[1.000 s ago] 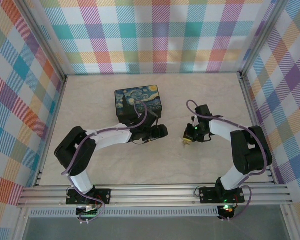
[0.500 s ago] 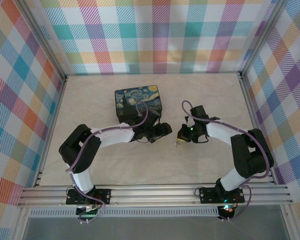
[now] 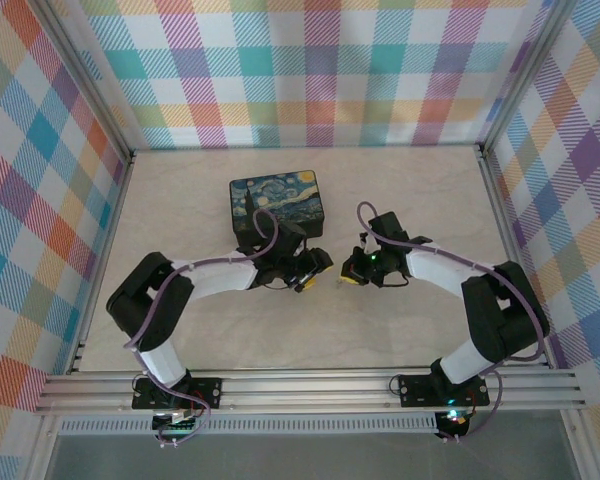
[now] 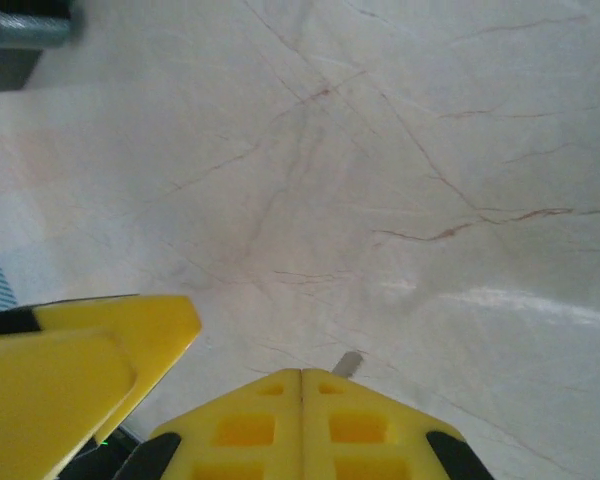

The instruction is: Unlock the padlock with the key

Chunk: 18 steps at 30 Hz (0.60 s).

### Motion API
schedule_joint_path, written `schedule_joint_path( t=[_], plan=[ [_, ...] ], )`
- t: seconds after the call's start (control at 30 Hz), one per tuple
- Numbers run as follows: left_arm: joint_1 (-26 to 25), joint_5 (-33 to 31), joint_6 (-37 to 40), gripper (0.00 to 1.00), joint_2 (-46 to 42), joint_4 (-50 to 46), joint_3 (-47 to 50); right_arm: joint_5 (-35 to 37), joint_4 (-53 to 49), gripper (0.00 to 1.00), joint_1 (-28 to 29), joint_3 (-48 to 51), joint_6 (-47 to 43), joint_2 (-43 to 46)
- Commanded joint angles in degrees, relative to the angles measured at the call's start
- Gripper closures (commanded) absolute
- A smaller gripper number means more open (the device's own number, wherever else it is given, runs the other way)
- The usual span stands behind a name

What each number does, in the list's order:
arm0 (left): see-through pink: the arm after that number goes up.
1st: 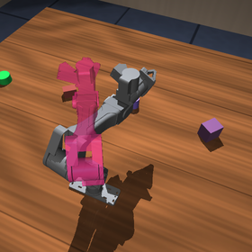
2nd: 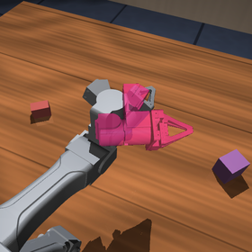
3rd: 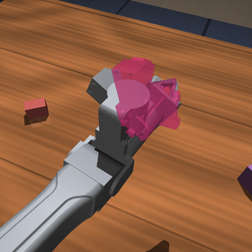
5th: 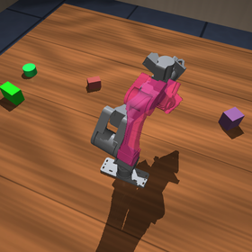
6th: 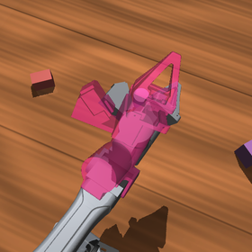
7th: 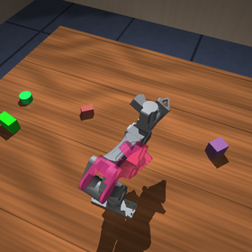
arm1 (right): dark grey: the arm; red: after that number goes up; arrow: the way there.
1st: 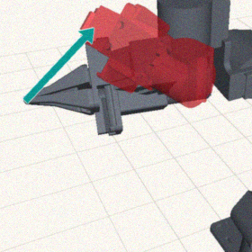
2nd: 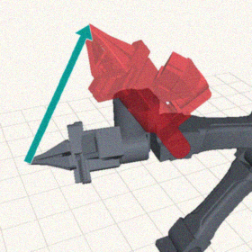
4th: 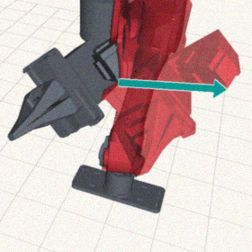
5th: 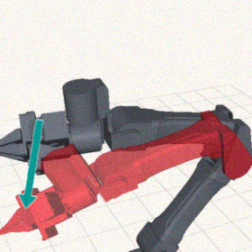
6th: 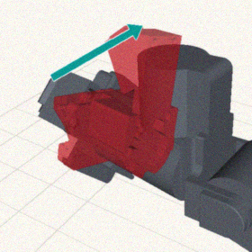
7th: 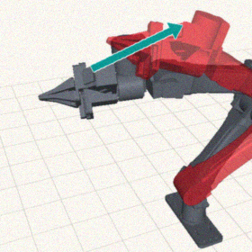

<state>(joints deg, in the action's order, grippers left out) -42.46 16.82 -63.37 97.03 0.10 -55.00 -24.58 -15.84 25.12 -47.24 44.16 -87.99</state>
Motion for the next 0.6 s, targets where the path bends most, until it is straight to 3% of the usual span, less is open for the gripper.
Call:
schedule_joint_path(
  t=[0.0,0.1,0.33,0.47,0.57],
  plan=[
    [0.62,-4.16,16.16,0.44,-6.48,-8.30,-1.23,-0.94,0.38,0.97,0.19,-1.20,4.13,2.97],
    [0.80,-6.04,26.13,0.47,-10.55,-11.71,0.18,0.14,-2.73,0.97,0.19,-3.03,3.35,4.16],
    [0.93,3.31,36.49,0.52,-14.25,-3.27,5.94,-4.43,-0.23,0.97,0.28,-5.25,7.89,6.07],
    [-0.73,-2.53,43.74,0.54,-16.07,-3.83,6.72,-3.65,-3.19,0.96,0.62,-8.21,8.31,6.50],
    [-1.24,-2.74,46.32,0.53,-16.84,-1.33,7.59,-2.89,-3.49,0.95,1.73,-8.97,8.94,7.20]
  ],
)
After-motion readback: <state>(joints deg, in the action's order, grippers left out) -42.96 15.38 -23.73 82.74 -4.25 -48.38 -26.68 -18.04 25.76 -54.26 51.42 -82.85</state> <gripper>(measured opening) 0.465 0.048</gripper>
